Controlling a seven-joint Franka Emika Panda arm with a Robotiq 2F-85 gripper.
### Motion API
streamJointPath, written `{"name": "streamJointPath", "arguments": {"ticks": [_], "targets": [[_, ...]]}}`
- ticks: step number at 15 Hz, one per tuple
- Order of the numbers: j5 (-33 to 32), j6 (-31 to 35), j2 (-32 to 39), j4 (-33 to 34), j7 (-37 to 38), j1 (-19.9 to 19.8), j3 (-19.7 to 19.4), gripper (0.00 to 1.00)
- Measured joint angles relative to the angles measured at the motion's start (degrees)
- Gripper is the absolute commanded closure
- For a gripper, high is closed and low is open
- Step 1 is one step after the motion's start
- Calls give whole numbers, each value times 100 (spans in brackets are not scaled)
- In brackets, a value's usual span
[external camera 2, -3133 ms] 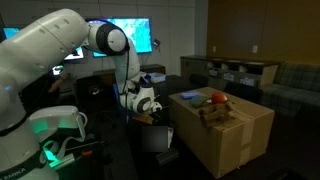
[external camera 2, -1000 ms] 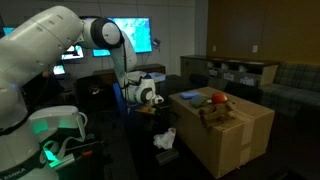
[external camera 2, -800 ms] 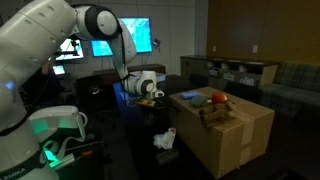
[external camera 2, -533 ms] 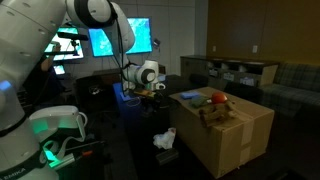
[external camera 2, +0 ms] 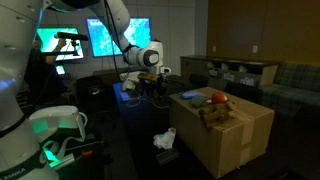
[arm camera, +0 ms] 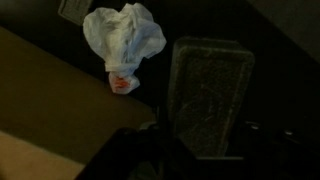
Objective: Swap the things on the box with the things on the table
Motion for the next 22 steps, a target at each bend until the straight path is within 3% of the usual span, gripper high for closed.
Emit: {"name": "streamJointPath", "arguments": {"ticks": [5, 10, 15, 22], "targets": [[7, 225, -253, 382, 439, -124, -317, 68], [4, 521, 26, 1157, 774, -183, -747, 68], [-9, 683, 984, 2442, 923, -218, -1082, 68], [-9, 694, 2541, 4293, 932, -352, -1249, 68]]}}
